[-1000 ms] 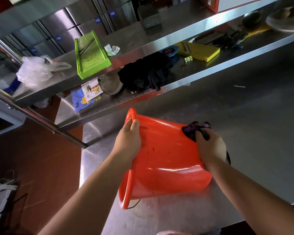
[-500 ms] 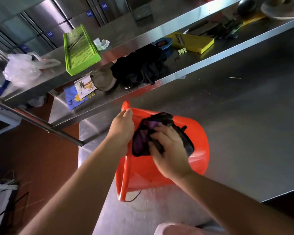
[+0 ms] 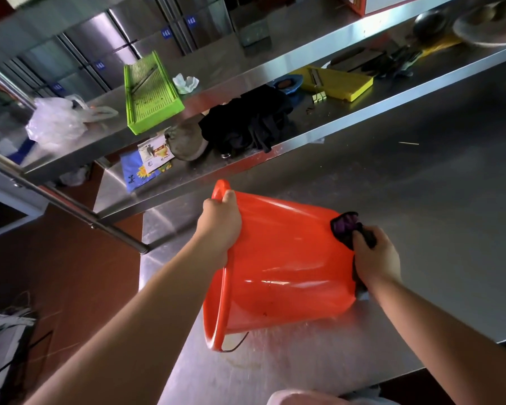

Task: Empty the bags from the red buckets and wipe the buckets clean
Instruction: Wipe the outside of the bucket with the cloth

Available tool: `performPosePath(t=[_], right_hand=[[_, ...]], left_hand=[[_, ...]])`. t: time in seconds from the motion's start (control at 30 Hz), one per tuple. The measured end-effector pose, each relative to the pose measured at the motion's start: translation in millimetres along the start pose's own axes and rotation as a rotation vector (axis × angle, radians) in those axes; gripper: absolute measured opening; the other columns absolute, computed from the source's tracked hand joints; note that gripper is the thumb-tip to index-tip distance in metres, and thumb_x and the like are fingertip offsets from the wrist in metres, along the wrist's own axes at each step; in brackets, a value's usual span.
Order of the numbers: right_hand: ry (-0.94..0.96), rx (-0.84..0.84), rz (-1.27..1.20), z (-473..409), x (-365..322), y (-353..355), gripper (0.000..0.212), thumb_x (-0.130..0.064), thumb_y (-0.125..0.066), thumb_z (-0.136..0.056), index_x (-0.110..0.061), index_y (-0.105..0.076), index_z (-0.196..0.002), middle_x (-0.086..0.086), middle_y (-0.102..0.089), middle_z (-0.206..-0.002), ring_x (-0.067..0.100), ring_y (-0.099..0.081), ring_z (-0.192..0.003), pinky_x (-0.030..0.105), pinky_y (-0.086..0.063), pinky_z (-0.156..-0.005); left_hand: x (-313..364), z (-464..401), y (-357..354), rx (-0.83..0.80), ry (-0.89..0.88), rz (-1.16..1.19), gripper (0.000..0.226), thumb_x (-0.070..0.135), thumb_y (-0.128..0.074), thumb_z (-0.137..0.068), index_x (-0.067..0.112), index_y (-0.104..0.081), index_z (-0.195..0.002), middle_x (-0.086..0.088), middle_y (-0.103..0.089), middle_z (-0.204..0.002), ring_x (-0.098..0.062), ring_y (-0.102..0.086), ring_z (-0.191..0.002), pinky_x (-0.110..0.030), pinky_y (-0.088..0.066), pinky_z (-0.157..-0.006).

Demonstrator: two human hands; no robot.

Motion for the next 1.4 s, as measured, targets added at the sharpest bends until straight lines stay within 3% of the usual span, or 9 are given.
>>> performPosePath(t=[0.2,0.33,0.53,0.67,0.73,0.93,1.1,1.23,1.4], right_hand=[[-0.088,-0.014,0.019,-19.9,-1.5,5.4,0.02,-0.046,-0.054,-0.085,-0.031,-0.065,-0.092,-0.012,-0.064,-0.073,0.024,-0.062,-0.075,0.03,-0.042,-0.065],[-0.082,-0.003,0.053,-27.4,-15.7,5.7,0.024,-0.041,-0.055,-0.087,-0.023,-0.069,-0.095,-0.004,-0.064,-0.074,0.027,-0.065,-0.081,0.03,-0.043,-0.066],[0.273,0.062,0.087,25.3,-104.8,-16.7,0.015,-0.025,-0.061,-0.089,-0.014,-0.071,-0.088,0.01,-0.068,-0.092,0.032,-0.061,-0.089,0.039,-0.048,-0.075],[0.54,-0.131,-0.217,90.9,-187.4,-58.2,0.007,-0.018,-0.066,-0.088,-0.014,-0.071,-0.09,0.001,-0.069,-0.095,0.022,-0.06,-0.093,0.037,-0.046,-0.086],[0.557,-0.202,-0.287,105.3,-202.6,-69.3,0.005,-0.021,-0.061,-0.088,-0.021,-0.065,-0.084,-0.005,-0.064,-0.092,0.017,-0.057,-0.091,0.038,-0.046,-0.084],[0.811,-0.113,-0.043,106.4,-163.7,-61.7,0.017,-0.025,-0.063,-0.091,-0.019,-0.069,-0.105,-0.003,-0.063,-0.114,0.024,-0.058,-0.111,0.041,-0.044,-0.1],[0.719,0.09,0.106,67.8,-78.4,-27.5,0.021,-0.026,-0.059,-0.091,-0.013,-0.068,-0.105,0.007,-0.064,-0.11,0.033,-0.058,-0.105,0.051,-0.045,-0.099],[0.377,0.108,0.025,32.4,-26.0,-2.8,0.011,-0.028,-0.057,-0.094,-0.024,-0.06,-0.105,-0.005,-0.052,-0.102,0.02,-0.055,-0.094,0.03,-0.04,-0.078],[0.091,0.08,-0.055,13.8,-7.4,-2.2,0.011,-0.031,-0.059,-0.095,-0.026,-0.062,-0.104,-0.001,-0.058,-0.104,0.018,-0.054,-0.09,0.03,-0.038,-0.078]], left_hand=[[-2.5,0.2,0.9,-0.082,0.079,0.28,0.048,0.053,-0.053,-0.098,0.009,-0.067,-0.113,-0.011,-0.066,-0.099,-0.029,-0.067,-0.091,-0.045,-0.055,-0.094],[-0.1,18.2,-4.8,-0.094,-0.194,0.026,0.044,0.044,-0.042,-0.109,0.024,-0.054,-0.146,0.001,-0.062,-0.136,-0.021,-0.059,-0.121,-0.038,-0.048,-0.105],[-1.5,21.8,-17.6,-0.134,-0.075,0.187,0.039,0.044,-0.033,-0.107,0.034,-0.062,-0.13,-0.013,-0.069,-0.107,-0.035,-0.068,-0.093,-0.056,-0.056,-0.099],[16.2,11.9,-20.3,-0.09,-0.197,0.151,0.037,0.032,-0.039,-0.112,0.017,-0.059,-0.139,0.007,-0.066,-0.096,-0.008,-0.06,-0.079,-0.012,-0.053,-0.068],[16.0,5.6,-19.9,-0.096,-0.191,0.149,0.038,0.031,-0.04,-0.112,0.012,-0.059,-0.139,0.013,-0.059,-0.086,-0.001,-0.056,-0.071,-0.013,-0.05,-0.056],[3.2,-6.3,-11.2,-0.105,-0.123,0.137,0.041,0.036,-0.039,-0.111,0.016,-0.06,-0.14,0.0,-0.062,-0.116,-0.023,-0.061,-0.104,-0.039,-0.054,-0.098],[-28.8,-17.2,5.7,-0.094,0.063,0.249,0.042,0.044,-0.038,-0.107,0.028,-0.062,-0.137,-0.005,-0.066,-0.127,-0.029,-0.063,-0.117,-0.054,-0.05,-0.109],[-30.6,-16.0,3.5,-0.101,0.037,0.191,0.051,0.047,-0.035,-0.106,0.029,-0.049,-0.151,-0.006,-0.055,-0.15,-0.033,-0.055,-0.133,-0.051,-0.045,-0.114],[-32.4,-11.8,8.6,-0.002,0.1,0.234,0.061,0.06,-0.039,-0.099,0.023,-0.05,-0.146,0.006,-0.058,-0.107,-0.015,-0.056,-0.089,-0.037,-0.047,-0.088]])
Point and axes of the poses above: each hand's wrist, its own z-axis away from the middle knuckle, its own y-axis out of the back of the hand, x = y × z, the point moved 8 cm from there along -z, towards the middle knuckle
